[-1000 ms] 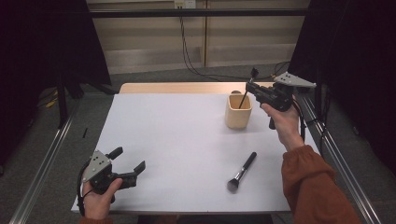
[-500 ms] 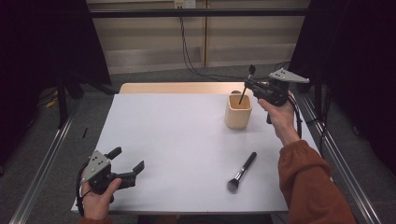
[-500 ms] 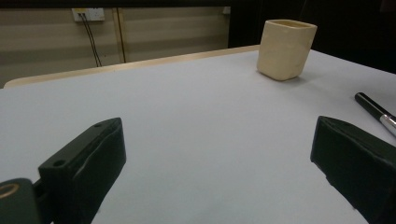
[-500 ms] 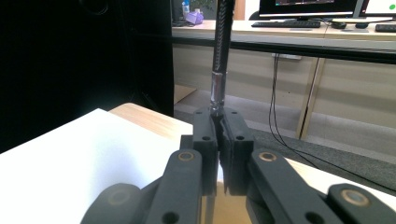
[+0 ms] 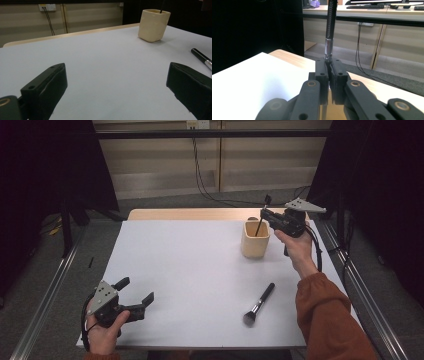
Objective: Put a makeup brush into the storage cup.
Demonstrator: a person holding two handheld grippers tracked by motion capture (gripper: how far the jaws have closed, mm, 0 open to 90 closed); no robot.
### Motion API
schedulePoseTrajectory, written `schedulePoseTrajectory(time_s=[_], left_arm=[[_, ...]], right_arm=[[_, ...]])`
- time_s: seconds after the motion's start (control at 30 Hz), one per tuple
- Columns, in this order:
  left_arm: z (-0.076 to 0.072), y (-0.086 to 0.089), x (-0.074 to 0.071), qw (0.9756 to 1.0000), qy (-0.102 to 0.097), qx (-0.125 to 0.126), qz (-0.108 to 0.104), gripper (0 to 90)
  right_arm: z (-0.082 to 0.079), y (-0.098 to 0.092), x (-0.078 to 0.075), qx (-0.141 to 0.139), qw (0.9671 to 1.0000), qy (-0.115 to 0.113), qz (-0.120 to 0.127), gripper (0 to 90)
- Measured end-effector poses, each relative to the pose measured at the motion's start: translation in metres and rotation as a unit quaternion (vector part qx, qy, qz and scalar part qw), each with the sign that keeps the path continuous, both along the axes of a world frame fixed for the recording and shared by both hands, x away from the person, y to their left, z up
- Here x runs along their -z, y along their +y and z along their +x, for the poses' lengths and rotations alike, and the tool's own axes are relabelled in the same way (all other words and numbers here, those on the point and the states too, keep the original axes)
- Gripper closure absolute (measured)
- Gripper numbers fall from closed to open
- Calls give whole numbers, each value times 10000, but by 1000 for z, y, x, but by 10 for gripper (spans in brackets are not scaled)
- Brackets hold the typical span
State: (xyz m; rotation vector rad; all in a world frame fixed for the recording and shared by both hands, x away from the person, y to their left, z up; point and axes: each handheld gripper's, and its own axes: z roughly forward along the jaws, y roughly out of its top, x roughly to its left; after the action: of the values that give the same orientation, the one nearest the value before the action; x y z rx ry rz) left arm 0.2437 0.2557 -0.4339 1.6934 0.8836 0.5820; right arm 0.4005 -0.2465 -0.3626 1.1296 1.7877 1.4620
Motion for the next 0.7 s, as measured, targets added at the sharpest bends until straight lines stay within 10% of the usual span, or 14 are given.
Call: schedulePoseTrajectory(time_s=[0.7], left_arm=[[0, 2, 0, 10000, -3, -39, 14, 34]], right_arm=[[1, -2, 23, -59, 9997, 241, -34, 861]])
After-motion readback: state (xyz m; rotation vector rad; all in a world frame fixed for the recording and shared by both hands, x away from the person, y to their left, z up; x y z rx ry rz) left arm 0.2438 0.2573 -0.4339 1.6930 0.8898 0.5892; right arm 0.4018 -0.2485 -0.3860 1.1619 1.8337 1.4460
